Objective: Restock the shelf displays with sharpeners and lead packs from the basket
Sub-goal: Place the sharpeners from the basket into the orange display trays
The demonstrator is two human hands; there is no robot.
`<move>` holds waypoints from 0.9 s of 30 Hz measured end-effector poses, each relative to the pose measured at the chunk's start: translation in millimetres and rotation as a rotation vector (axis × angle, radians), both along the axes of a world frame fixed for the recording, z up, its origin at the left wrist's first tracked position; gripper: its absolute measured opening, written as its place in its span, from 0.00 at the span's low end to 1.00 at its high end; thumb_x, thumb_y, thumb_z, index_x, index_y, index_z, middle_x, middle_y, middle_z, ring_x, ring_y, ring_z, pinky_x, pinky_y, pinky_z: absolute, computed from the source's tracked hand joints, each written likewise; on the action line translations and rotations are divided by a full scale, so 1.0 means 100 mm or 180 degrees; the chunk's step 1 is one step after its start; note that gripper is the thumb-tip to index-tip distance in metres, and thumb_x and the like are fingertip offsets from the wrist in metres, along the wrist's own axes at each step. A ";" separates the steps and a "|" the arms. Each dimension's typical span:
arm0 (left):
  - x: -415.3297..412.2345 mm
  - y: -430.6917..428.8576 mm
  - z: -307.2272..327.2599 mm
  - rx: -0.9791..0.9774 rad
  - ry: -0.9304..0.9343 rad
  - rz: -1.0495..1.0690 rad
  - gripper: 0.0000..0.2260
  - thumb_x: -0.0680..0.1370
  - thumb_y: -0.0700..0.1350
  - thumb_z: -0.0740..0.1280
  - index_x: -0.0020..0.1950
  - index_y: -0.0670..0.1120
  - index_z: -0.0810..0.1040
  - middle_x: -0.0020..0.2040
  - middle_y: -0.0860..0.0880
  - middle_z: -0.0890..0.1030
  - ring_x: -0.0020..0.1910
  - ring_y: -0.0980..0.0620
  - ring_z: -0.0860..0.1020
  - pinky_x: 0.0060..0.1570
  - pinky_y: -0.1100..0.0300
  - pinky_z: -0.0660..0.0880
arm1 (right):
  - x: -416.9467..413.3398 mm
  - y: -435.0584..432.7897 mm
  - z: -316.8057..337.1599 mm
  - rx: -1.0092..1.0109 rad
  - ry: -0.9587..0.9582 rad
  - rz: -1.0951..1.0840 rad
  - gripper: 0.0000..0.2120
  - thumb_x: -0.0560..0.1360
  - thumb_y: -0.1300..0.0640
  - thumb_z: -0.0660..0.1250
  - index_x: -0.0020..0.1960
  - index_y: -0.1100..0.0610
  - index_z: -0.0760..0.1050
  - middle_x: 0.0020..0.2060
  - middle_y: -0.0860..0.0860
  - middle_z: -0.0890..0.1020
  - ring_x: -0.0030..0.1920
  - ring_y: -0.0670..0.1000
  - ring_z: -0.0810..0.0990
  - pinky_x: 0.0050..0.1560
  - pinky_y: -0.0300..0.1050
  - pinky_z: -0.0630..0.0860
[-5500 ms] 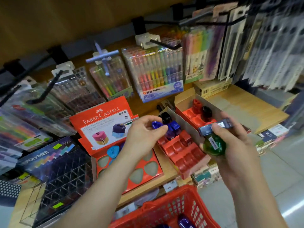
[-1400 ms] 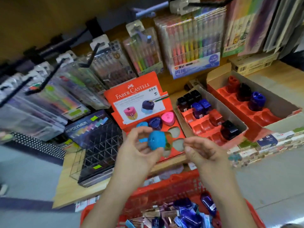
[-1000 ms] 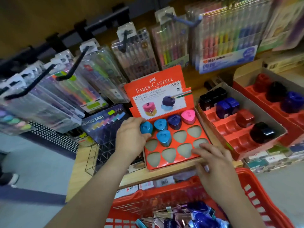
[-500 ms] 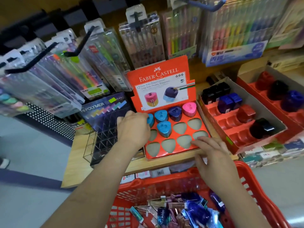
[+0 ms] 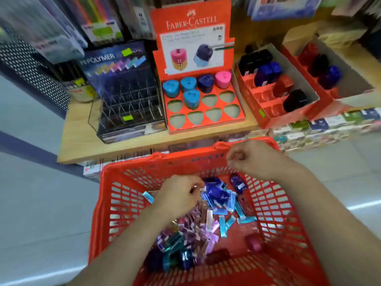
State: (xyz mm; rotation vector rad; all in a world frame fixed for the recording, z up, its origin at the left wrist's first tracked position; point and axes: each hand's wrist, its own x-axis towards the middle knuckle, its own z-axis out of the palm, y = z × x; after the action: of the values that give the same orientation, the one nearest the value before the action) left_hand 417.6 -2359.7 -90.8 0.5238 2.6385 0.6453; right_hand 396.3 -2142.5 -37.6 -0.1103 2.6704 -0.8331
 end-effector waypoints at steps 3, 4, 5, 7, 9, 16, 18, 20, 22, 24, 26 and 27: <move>0.33 -0.22 -0.52 -0.0747 -0.0636 -0.0437 0.09 0.75 0.46 0.62 0.52 0.53 0.80 0.48 0.49 0.84 0.49 0.47 0.80 0.47 0.56 0.76 | 0.27 0.04 -0.37 0.0616 -0.0697 0.0173 0.10 0.76 0.57 0.66 0.54 0.57 0.82 0.52 0.54 0.84 0.55 0.55 0.80 0.52 0.42 0.70; 0.43 -0.32 -0.66 -0.0931 -0.0784 -0.0476 0.08 0.75 0.45 0.63 0.51 0.52 0.80 0.49 0.48 0.83 0.50 0.46 0.80 0.47 0.55 0.77 | 0.39 0.06 -0.52 0.0738 -0.0905 0.0174 0.11 0.76 0.55 0.66 0.55 0.58 0.81 0.55 0.56 0.83 0.57 0.56 0.79 0.52 0.43 0.69; 0.54 -0.42 -0.76 -0.1111 -0.0881 -0.0487 0.08 0.75 0.45 0.63 0.51 0.51 0.79 0.49 0.47 0.82 0.50 0.45 0.80 0.46 0.54 0.77 | 0.52 0.08 -0.68 0.0847 -0.1127 0.0166 0.12 0.76 0.54 0.67 0.55 0.58 0.81 0.56 0.58 0.82 0.58 0.58 0.79 0.52 0.44 0.70; 0.71 -0.62 -0.93 -0.1457 -0.0959 -0.0447 0.09 0.76 0.46 0.63 0.54 0.48 0.78 0.50 0.45 0.82 0.50 0.44 0.80 0.45 0.53 0.77 | 0.79 0.11 -0.98 0.1032 -0.1625 0.0191 0.13 0.76 0.52 0.66 0.56 0.58 0.78 0.58 0.60 0.81 0.58 0.59 0.78 0.53 0.45 0.72; 0.83 -0.79 -1.07 -0.1709 -0.0999 -0.0387 0.14 0.77 0.50 0.63 0.61 0.47 0.74 0.53 0.44 0.81 0.52 0.43 0.80 0.48 0.53 0.77 | 1.02 0.10 -1.27 0.1068 -0.2068 0.0225 0.19 0.76 0.53 0.66 0.64 0.60 0.74 0.61 0.59 0.79 0.60 0.58 0.78 0.55 0.45 0.73; 1.15 -0.82 -1.27 -0.1538 -0.1965 0.0290 0.36 0.71 0.60 0.71 0.73 0.51 0.59 0.64 0.39 0.69 0.60 0.40 0.74 0.58 0.54 0.72 | 1.37 -0.21 -1.53 0.1085 -0.2560 0.0608 0.21 0.79 0.52 0.64 0.70 0.57 0.70 0.68 0.56 0.74 0.67 0.56 0.73 0.66 0.45 0.68; 1.20 -0.80 -1.32 -0.1235 -0.2060 0.0759 0.37 0.67 0.59 0.74 0.71 0.52 0.63 0.63 0.41 0.69 0.60 0.42 0.72 0.58 0.56 0.71 | 1.40 -0.27 -1.66 0.0940 -0.2404 0.0330 0.22 0.73 0.51 0.72 0.66 0.51 0.74 0.66 0.52 0.77 0.64 0.53 0.75 0.62 0.42 0.70; 1.19 -0.78 -1.35 -0.0936 -0.2141 0.1235 0.34 0.65 0.56 0.77 0.67 0.52 0.67 0.61 0.44 0.73 0.58 0.45 0.73 0.56 0.57 0.73 | 1.40 -0.33 -1.81 0.0685 -0.2401 0.0126 0.23 0.67 0.47 0.77 0.59 0.49 0.75 0.61 0.50 0.79 0.58 0.52 0.76 0.57 0.42 0.72; 1.15 -0.77 -1.38 -0.0664 -0.2173 0.1642 0.31 0.65 0.51 0.78 0.63 0.50 0.70 0.58 0.46 0.77 0.54 0.47 0.76 0.51 0.58 0.75 | 1.38 -0.41 -1.87 0.0586 -0.2428 0.0046 0.21 0.65 0.46 0.79 0.52 0.48 0.74 0.56 0.51 0.78 0.53 0.50 0.74 0.49 0.41 0.70; 1.10 -0.76 -1.38 -0.0420 -0.2133 0.2015 0.26 0.68 0.46 0.77 0.61 0.46 0.70 0.55 0.46 0.78 0.49 0.48 0.77 0.44 0.60 0.72 | 1.34 -0.51 -1.85 0.0432 -0.2424 -0.0106 0.16 0.66 0.47 0.78 0.46 0.49 0.73 0.52 0.51 0.78 0.49 0.50 0.75 0.44 0.41 0.68; 1.07 -0.75 -1.34 -0.0220 -0.2126 0.2293 0.18 0.70 0.45 0.75 0.55 0.45 0.71 0.49 0.47 0.77 0.44 0.50 0.76 0.39 0.60 0.70 | 1.32 -0.56 -1.84 0.0177 -0.2570 -0.0164 0.09 0.71 0.52 0.75 0.42 0.51 0.74 0.47 0.50 0.79 0.44 0.49 0.77 0.40 0.42 0.70; 1.07 -0.75 -1.33 -0.0191 -0.2108 0.2256 0.14 0.71 0.45 0.75 0.51 0.46 0.73 0.46 0.48 0.77 0.42 0.50 0.76 0.38 0.59 0.71 | 1.32 -0.57 -1.86 0.0074 -0.2682 -0.0151 0.07 0.72 0.55 0.73 0.42 0.52 0.76 0.46 0.51 0.80 0.43 0.49 0.78 0.40 0.42 0.72</move>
State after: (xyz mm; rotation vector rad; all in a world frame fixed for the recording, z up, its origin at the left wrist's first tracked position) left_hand 524.4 -2434.6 -223.8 -0.5920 2.1324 0.7582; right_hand 527.9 -2199.5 -223.6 0.2577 1.8882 -0.6597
